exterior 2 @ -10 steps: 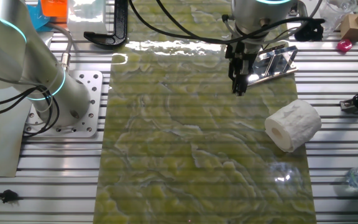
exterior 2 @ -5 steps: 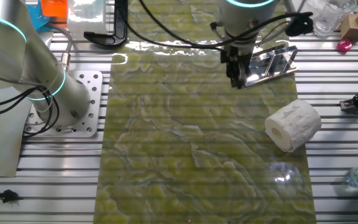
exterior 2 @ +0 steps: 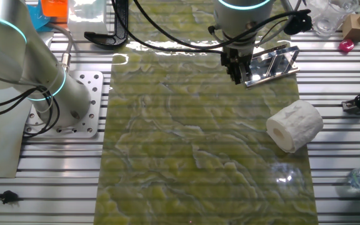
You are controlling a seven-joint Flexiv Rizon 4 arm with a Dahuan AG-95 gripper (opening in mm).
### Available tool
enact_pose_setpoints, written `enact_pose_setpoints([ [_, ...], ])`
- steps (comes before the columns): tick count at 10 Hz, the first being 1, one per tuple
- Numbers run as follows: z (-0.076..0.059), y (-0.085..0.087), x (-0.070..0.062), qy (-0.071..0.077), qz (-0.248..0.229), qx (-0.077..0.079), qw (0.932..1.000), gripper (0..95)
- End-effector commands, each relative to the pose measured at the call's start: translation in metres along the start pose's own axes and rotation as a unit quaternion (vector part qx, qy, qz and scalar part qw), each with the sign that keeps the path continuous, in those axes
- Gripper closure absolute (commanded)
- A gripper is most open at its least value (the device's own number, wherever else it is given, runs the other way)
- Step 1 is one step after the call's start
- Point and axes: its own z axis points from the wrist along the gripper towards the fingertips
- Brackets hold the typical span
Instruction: Put the toilet paper on its holder
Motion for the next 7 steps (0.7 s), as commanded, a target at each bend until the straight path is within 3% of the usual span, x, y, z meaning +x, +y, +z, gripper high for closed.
enact_pose_setpoints([
  [1,-0.0001,0.0001,-0.0004,0.003,0.004,0.001,1.0,95.0],
  [7,-0.0001,0.0001,-0.0004,0.018,0.011,-0.001,0.9998,95.0],
])
